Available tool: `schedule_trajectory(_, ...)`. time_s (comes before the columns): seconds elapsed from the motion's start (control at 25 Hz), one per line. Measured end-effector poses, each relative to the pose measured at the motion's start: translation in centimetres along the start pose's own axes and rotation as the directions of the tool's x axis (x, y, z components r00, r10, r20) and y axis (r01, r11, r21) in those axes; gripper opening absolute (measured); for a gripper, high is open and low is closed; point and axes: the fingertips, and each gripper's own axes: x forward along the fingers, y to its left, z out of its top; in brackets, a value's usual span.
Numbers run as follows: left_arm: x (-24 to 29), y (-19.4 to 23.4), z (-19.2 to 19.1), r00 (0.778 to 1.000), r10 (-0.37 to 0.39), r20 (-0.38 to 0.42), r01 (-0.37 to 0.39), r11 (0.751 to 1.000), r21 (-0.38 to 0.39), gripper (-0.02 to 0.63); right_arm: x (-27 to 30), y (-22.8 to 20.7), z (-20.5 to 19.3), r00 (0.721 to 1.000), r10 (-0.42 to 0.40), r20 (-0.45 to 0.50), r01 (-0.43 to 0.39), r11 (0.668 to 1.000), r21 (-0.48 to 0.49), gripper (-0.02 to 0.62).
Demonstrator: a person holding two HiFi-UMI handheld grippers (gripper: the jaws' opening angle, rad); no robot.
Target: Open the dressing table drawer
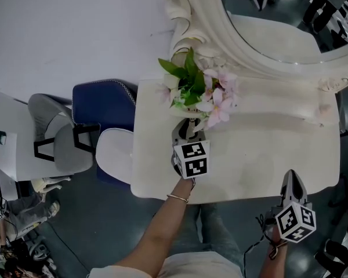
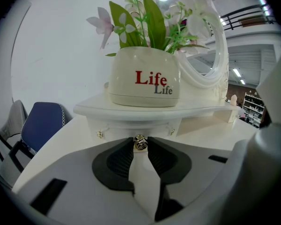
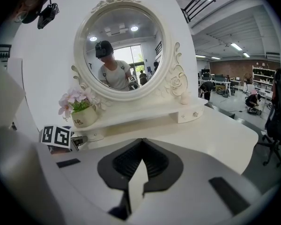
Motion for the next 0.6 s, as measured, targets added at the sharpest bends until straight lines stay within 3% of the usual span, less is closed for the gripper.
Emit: schedule_trajectory(0.6,-1.1,-0.2,-0.8,1.0,-0.012,0.005,0.012,1.0,-0.002,0.107,-0.2,0.4,-0.5,1.0,0.013,-0.006,-0.013,1.0,0.002,0.008)
